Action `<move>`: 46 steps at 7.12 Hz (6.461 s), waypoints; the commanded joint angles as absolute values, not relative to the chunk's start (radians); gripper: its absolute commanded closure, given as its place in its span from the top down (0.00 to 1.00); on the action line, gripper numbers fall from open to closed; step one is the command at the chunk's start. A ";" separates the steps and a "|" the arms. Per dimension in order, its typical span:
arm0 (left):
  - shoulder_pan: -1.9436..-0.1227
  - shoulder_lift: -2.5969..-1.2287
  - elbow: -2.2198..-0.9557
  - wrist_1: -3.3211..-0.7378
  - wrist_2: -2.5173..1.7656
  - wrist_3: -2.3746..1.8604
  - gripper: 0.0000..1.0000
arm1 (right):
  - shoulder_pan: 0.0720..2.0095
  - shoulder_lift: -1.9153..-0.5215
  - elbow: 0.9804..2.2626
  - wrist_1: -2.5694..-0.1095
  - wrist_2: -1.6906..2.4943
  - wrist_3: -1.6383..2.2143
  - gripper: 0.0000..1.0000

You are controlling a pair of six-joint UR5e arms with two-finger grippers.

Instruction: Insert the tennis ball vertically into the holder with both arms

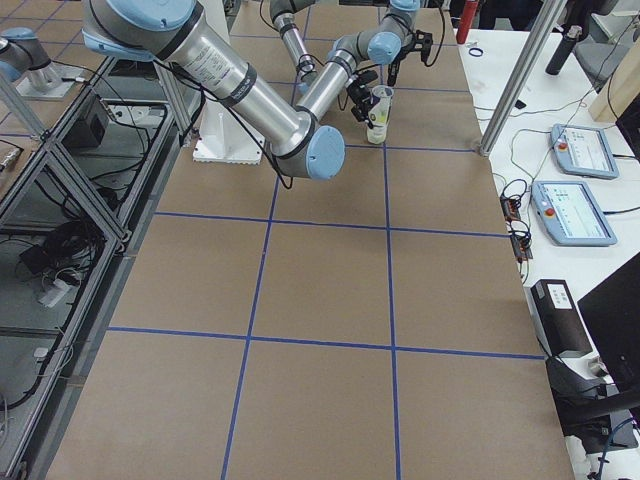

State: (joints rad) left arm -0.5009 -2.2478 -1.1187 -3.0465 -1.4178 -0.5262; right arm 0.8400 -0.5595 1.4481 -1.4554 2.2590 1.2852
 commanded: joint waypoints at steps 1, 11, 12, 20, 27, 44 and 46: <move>-0.500 -2.249 -1.117 -3.046 -1.417 -0.526 0.93 | 0.876 -0.560 1.450 -1.454 2.298 1.285 1.00; -0.502 -2.224 -1.135 -3.048 -1.428 -0.528 0.99 | 0.927 -0.591 1.453 -1.454 2.324 1.267 1.00; -0.500 -2.223 -1.135 -3.050 -1.428 -0.528 0.99 | 0.927 -0.591 1.453 -1.454 2.322 1.266 1.00; -0.492 -2.108 -1.216 -3.065 -1.428 -0.529 0.99 | 0.931 -0.594 1.451 -1.454 2.321 1.241 1.00; -0.740 -1.829 -1.562 -2.779 -1.909 -0.531 0.99 | 1.012 -0.785 1.575 -1.462 2.362 1.117 1.00; -1.448 -1.617 -1.577 -1.681 -2.361 0.087 1.00 | 1.425 -1.480 1.577 -1.542 2.327 0.035 1.00; -1.509 -1.618 -1.604 -1.571 -2.379 0.089 1.00 | 1.476 -1.480 1.700 -1.729 2.335 0.031 1.00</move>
State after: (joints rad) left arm -1.4707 -1.6190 -1.5868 -1.6438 -2.3691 0.0742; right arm 1.4502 -1.4788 1.6230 -1.6124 2.3308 0.0336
